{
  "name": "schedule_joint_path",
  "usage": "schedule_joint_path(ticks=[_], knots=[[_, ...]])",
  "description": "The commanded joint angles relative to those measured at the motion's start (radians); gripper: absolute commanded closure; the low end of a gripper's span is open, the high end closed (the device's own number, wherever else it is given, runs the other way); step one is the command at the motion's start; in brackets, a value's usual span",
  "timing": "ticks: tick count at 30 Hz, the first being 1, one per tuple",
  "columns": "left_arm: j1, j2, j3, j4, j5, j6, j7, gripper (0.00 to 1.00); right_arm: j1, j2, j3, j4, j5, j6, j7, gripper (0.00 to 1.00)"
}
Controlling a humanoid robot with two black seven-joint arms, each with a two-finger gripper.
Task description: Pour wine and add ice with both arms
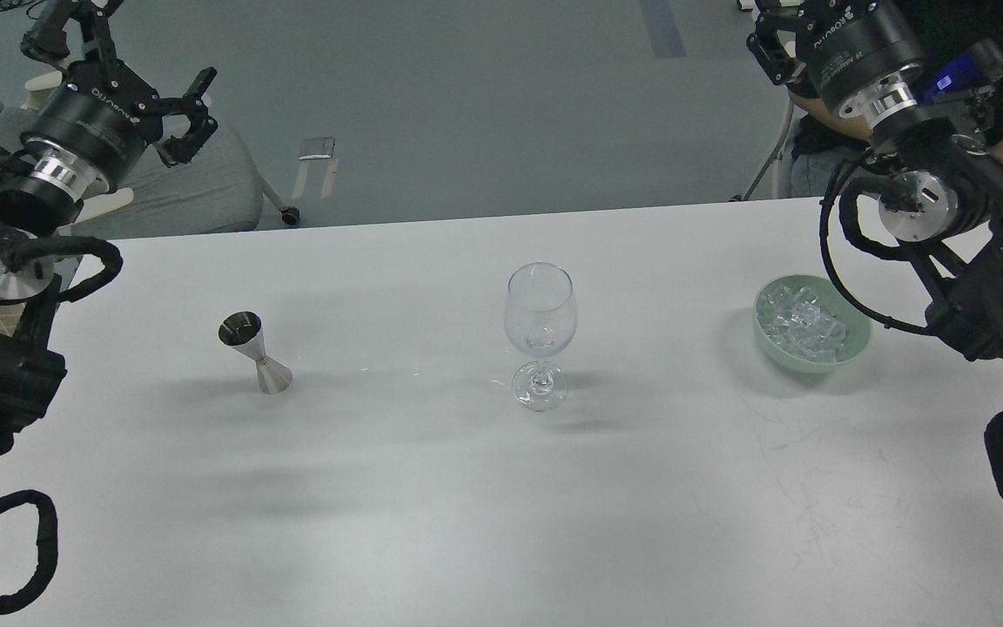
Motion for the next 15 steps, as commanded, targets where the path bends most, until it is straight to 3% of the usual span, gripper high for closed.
schedule_joint_path(ticks=[1,15], knots=[[-0.001,-0.013,-0.001,0.028,-0.054,0.000,0.000,0.02,0.001,0.001,-0.001,-0.001,0.002,-0.009,0.000,0.00],[-0.003,-0.027,-0.001,0.040,-0.078,0.000,-0.002,0.02,0.012,-0.012,-0.003,-0.006,-0.003,-0.009,-0.003,0.00]])
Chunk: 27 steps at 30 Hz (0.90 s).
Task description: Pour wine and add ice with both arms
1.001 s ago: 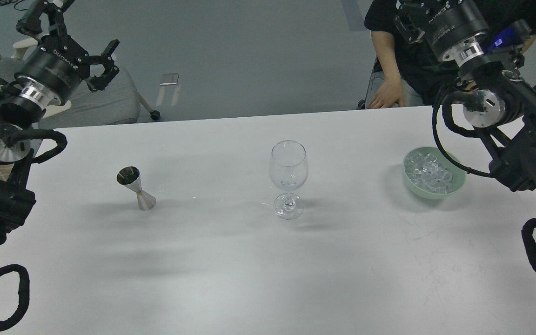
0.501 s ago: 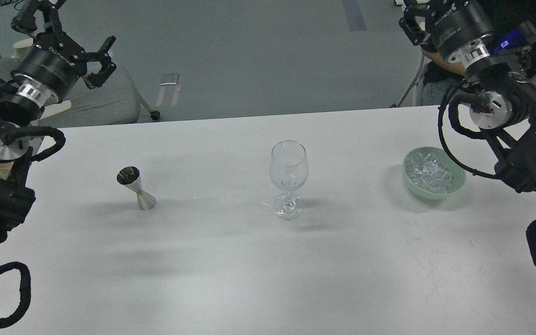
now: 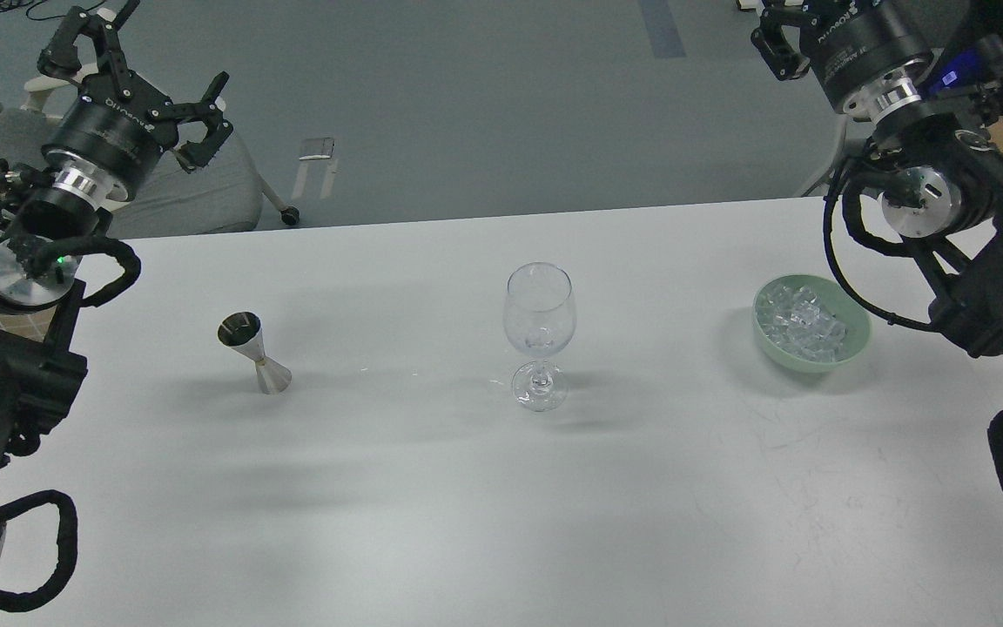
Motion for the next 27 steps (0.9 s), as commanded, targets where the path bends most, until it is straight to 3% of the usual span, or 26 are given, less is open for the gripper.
schedule_joint_path(ticks=[1,11,14,18,23,27], knots=[[0.002,0.004,-0.002,0.001,0.000,0.000,-0.003,0.02,0.000,-0.001,0.000,-0.001,-0.002,0.007,0.005,0.00],[0.002,-0.001,0.001,0.002,0.000,0.000,-0.006,0.02,-0.007,0.008,-0.002,-0.003,-0.002,0.011,-0.008,0.00],[0.004,-0.004,0.005,-0.001,0.001,0.000,-0.054,0.02,-0.009,0.009,-0.003,-0.006,0.001,0.014,-0.021,0.00],[0.004,-0.004,0.008,-0.002,0.001,0.000,-0.058,0.02,-0.006,0.014,-0.014,-0.006,0.003,0.014,-0.032,0.00],[0.010,-0.007,0.010,-0.019,0.001,0.000,-0.061,0.02,0.006,0.031,-0.014,-0.007,0.024,0.017,-0.097,0.00],[0.011,-0.005,0.009,-0.019,0.001,0.000,-0.066,0.02,0.008,0.040,-0.014,-0.013,0.041,0.014,-0.110,0.00]])
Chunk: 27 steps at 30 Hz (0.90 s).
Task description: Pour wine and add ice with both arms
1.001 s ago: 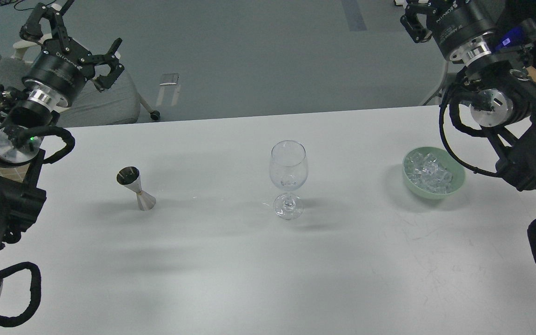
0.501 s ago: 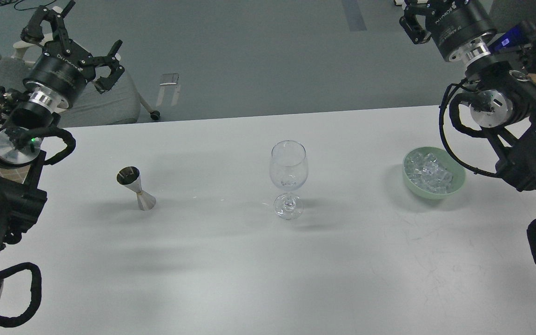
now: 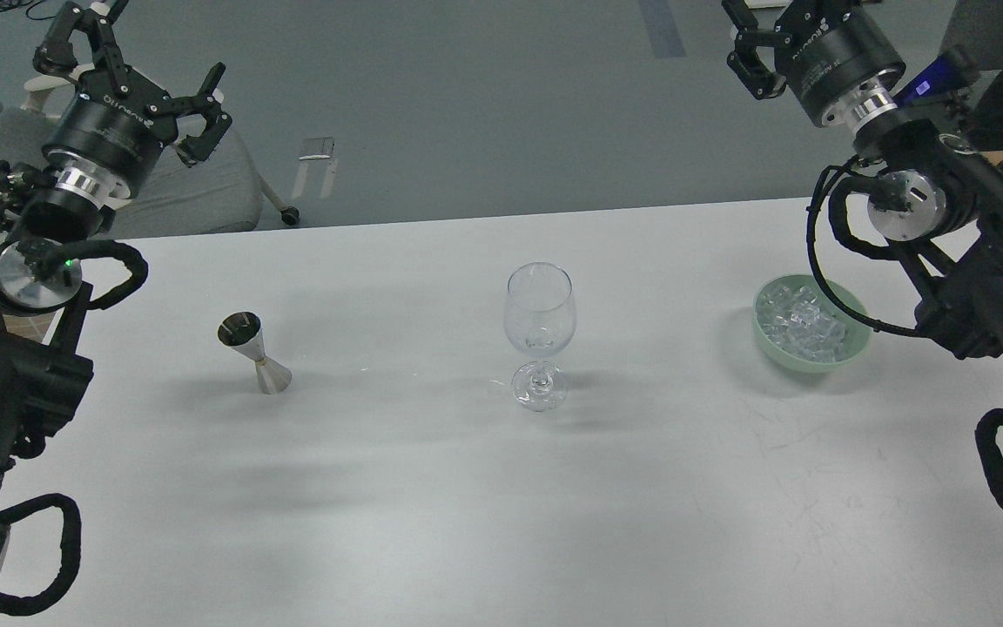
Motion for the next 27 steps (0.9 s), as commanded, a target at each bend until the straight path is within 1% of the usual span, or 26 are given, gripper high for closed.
schedule_joint_path(ticks=[1,11,15,17,19,21,27], knots=[[0.003,0.000,-0.001,-0.001,0.000,0.000,-0.004,0.02,-0.001,0.006,0.000,-0.001,0.009,-0.006,-0.008,0.00],[0.006,-0.017,0.002,-0.008,0.003,0.000,-0.005,0.02,-0.010,-0.003,0.000,0.002,0.009,-0.003,-0.007,0.00],[0.010,-0.011,0.005,-0.011,0.001,0.000,0.013,0.02,-0.012,-0.001,0.000,0.002,0.009,-0.009,-0.005,0.00],[0.012,-0.005,0.006,-0.028,0.000,0.000,0.042,0.02,-0.015,0.000,0.000,0.003,0.009,-0.011,-0.005,0.00],[0.016,-0.002,0.000,-0.060,0.000,0.000,0.093,0.02,-0.016,-0.001,0.000,0.003,0.009,-0.014,-0.005,0.00],[0.023,0.005,-0.008,-0.077,0.000,0.000,0.101,0.02,-0.016,-0.001,0.000,0.003,0.009,-0.014,-0.004,0.00],[0.032,0.020,-0.011,-0.090,-0.002,0.000,0.105,0.03,-0.016,-0.001,0.000,0.005,0.009,-0.017,-0.004,0.00]])
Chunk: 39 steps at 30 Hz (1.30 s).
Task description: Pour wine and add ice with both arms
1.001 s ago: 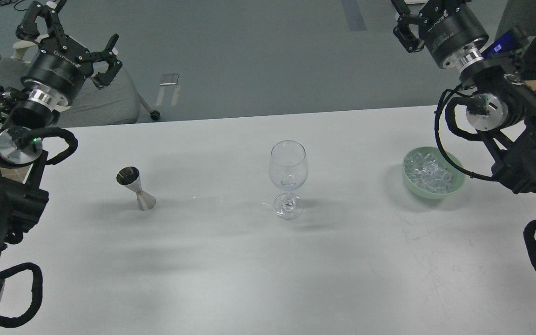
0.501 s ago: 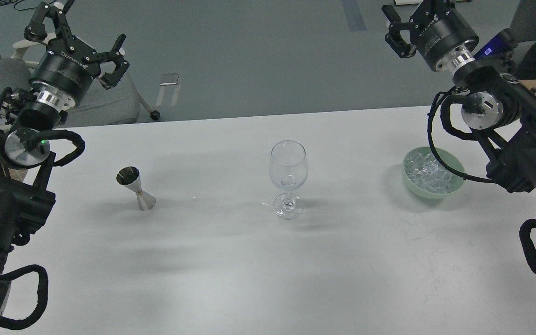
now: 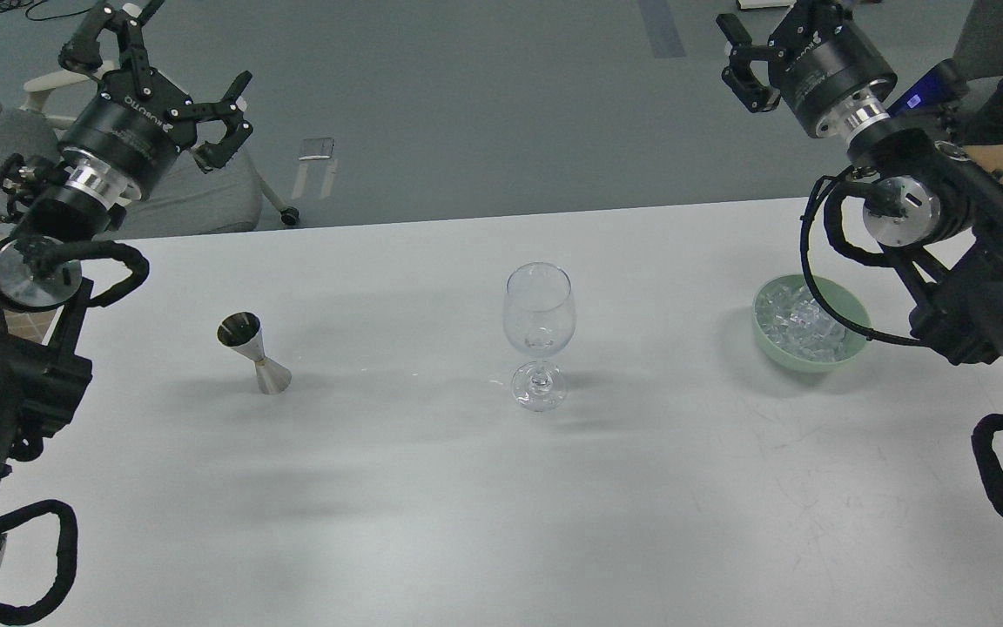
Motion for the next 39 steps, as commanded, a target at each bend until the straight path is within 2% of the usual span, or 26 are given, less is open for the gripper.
schedule_joint_path(ticks=[1,3,6,9,15,18,20,21,23,26,32,39], knots=[[0.012,0.005,-0.006,-0.010,-0.003,0.000,0.007,0.03,0.000,0.000,0.000,0.001,0.000,-0.004,0.000,0.00],[0.034,0.006,-0.007,-0.045,-0.025,0.000,0.027,0.04,-0.002,-0.002,0.000,-0.001,0.000,-0.004,0.000,0.00],[0.093,0.037,-0.009,-0.099,-0.092,0.000,0.093,0.04,-0.008,-0.002,0.000,-0.001,0.000,-0.004,0.000,0.00],[0.145,0.075,-0.009,-0.163,-0.162,0.033,0.122,0.04,-0.008,-0.002,0.000,0.001,0.000,-0.004,0.000,0.00],[0.339,0.184,-0.065,-0.336,-0.311,0.091,0.153,0.04,-0.008,-0.002,0.000,-0.001,0.000,-0.004,0.000,0.00],[0.455,0.210,-0.117,-0.418,-0.354,0.122,0.171,0.04,-0.009,-0.002,-0.002,-0.001,0.000,-0.004,0.000,0.00],[0.572,0.212,-0.197,-0.513,-0.384,0.166,0.193,0.04,-0.017,0.000,0.000,-0.001,0.000,-0.004,0.000,0.00],[0.572,0.212,-0.197,-0.513,-0.384,0.167,0.193,0.04,-0.017,0.000,0.000,-0.001,0.000,-0.004,0.000,0.00],[0.679,0.198,-0.271,-0.617,-0.399,0.238,0.233,0.04,-0.022,0.004,-0.001,-0.001,0.000,-0.004,0.000,0.00],[0.796,0.168,-0.341,-0.718,-0.417,0.301,0.263,0.04,-0.028,0.006,0.000,-0.001,0.000,-0.004,0.000,0.00],[0.963,0.065,-0.426,-0.834,-0.422,0.337,0.265,0.04,-0.028,0.006,0.000,-0.001,0.000,-0.004,0.000,0.00],[1.046,-0.072,-0.437,-0.872,-0.422,0.392,0.265,0.04,-0.029,0.004,0.000,0.001,0.000,-0.004,0.000,0.00]])
